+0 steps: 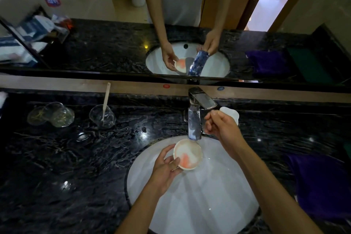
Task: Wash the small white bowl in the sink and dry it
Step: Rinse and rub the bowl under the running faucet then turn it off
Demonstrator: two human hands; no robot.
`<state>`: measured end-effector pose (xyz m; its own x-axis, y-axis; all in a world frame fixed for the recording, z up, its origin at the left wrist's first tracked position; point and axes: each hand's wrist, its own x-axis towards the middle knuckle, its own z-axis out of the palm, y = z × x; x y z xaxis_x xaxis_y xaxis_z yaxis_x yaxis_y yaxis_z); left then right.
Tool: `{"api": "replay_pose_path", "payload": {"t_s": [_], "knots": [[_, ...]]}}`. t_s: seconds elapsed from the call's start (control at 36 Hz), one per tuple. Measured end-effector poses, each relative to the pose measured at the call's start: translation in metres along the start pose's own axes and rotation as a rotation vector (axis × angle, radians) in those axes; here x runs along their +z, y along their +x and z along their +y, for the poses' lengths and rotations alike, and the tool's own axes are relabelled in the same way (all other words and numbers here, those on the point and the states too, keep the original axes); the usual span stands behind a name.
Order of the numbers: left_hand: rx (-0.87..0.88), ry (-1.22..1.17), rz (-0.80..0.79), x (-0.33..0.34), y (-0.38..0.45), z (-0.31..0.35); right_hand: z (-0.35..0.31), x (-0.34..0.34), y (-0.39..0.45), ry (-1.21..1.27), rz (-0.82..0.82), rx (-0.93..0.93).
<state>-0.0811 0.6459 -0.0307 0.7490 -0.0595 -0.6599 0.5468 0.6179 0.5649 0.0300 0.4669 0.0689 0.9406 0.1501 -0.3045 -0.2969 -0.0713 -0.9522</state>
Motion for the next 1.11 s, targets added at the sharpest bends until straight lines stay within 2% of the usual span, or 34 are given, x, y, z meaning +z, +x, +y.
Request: {"api": "replay_pose_path", "payload": {"t_s": [0.08,0.17,0.33,0.44,0.75,0.89,1.11], "knots": [[-0.01,0.008,0.002,-0.002,0.002,-0.002,0.027,-0.011,-0.004,-0.145,0.022,0.022],[-0.021,0.008,-0.013,-0.004,0.004,-0.004,0.063,-0.021,-0.011,-0.206,0.021,0.154],[-0.019,0.034,-0.021,-0.007,0.009,-0.007,0.109,-0.014,-0.027,-0.078,-0.155,0.391],[-0.025,0.056,-0.04,-0.01,0.011,-0.006,0.108,-0.003,-0.037,0.071,-0.181,0.372],[-0.092,0.096,-0.046,-0.009,0.019,-0.002,0.098,0.001,-0.034,-0.041,-0.091,0.299],[-0.133,0.083,-0.074,-0.008,0.018,0.003,0.104,-0.001,-0.03,-0.008,-0.058,0.369],[-0.141,0.225,-0.041,-0.012,0.011,0.015,0.131,0.008,-0.04,0.235,-0.048,0.537]]}}
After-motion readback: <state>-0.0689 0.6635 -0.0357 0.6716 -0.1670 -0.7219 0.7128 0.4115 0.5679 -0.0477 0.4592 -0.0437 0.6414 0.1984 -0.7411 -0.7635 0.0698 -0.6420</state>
